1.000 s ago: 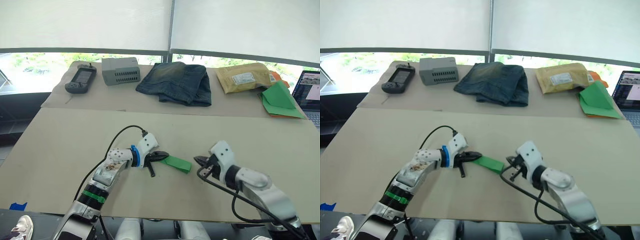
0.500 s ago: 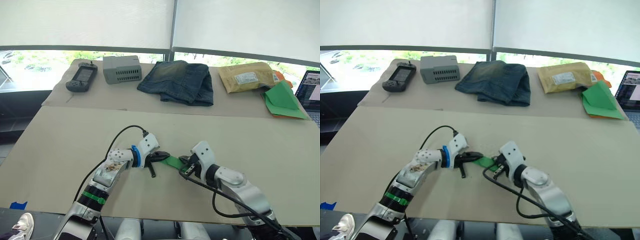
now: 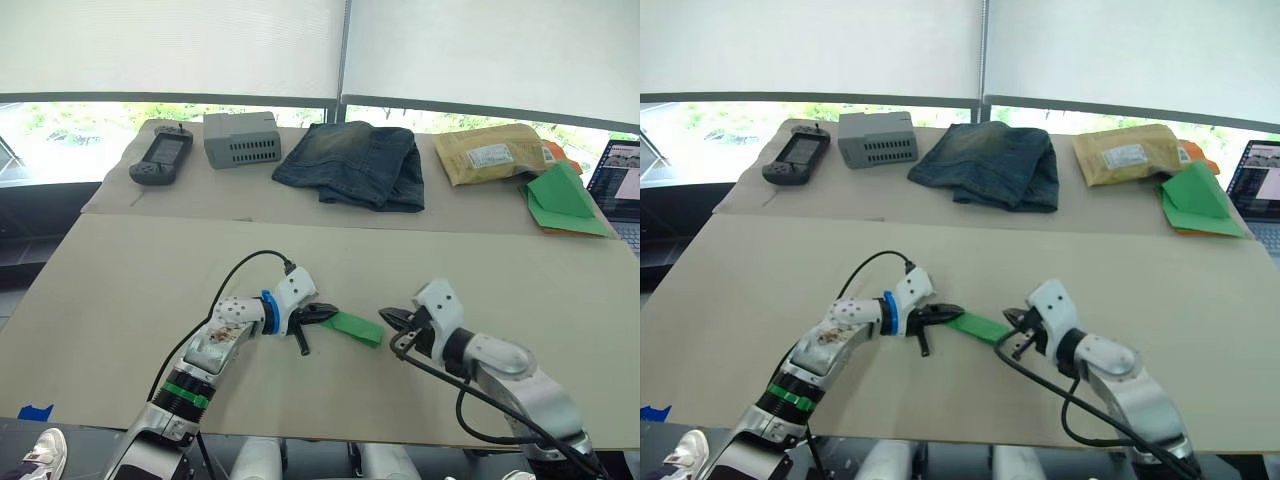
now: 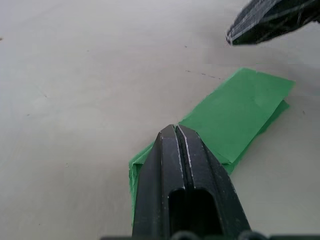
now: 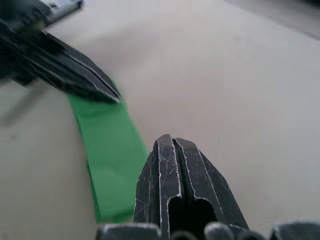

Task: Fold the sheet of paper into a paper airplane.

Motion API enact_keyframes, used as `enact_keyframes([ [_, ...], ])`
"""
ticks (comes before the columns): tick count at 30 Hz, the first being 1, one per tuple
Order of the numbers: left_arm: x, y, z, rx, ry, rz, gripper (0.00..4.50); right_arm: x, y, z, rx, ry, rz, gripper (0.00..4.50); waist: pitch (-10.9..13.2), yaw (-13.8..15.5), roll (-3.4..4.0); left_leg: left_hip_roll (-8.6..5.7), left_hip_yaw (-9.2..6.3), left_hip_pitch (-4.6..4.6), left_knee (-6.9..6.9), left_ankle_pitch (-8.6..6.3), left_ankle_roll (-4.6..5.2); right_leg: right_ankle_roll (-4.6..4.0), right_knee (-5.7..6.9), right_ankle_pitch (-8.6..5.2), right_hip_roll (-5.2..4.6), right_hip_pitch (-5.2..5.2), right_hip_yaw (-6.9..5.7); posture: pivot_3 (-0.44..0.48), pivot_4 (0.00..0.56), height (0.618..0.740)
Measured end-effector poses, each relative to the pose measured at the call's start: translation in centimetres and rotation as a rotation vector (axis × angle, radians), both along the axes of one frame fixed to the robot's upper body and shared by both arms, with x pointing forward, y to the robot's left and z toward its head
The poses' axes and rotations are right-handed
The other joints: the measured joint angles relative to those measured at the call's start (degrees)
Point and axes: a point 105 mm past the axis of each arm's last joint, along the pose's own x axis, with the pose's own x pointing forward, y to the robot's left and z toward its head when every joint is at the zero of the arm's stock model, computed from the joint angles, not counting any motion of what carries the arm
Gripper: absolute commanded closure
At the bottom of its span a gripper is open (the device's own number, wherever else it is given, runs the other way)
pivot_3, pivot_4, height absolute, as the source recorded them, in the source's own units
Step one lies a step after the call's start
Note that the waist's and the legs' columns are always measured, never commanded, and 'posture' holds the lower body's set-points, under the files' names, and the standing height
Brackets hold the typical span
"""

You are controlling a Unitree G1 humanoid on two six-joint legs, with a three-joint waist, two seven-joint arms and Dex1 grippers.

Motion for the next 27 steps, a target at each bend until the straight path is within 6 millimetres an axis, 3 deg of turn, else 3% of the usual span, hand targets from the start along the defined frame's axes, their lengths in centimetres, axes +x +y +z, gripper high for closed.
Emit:
enact_keyframes([
  [6,-0.2,0.1,0.2,-0.01,-0.007,0.018,4.5,-0.6,1.5,-3.0,-0.031,0.106,0.045,4.45,0.0,-0.1,0.0,0.0,0.03,-0.06,0.0,-0.02,0.02,-0.02,0.0,-0.01,-0.01,-0.06,0.03,0.0,0.15,0.74],
  [20,0.1,0.5,-0.2,-0.015,0.032,0.057,4.5,0.1,1.7,-3.5,-0.045,0.092,0.086,4.45,0.0,-0.2,-0.03,0.06,0.01,0.45,0.0,-0.01,0.02,-0.16,0.06,-0.09,0.05,0.43,0.01,0.0,0.15,0.74],
  [27,-0.1,3.0,-0.5,0.022,0.021,0.124,4.5,0.0,1.8,-3.7,-0.047,0.098,0.093,4.45,0.0,-1.4,-0.03,0.27,-0.04,1.01,-0.16,-0.04,-0.01,-0.45,0.02,-0.28,0.09,0.84,0.0,0.0,0.15,0.74],
])
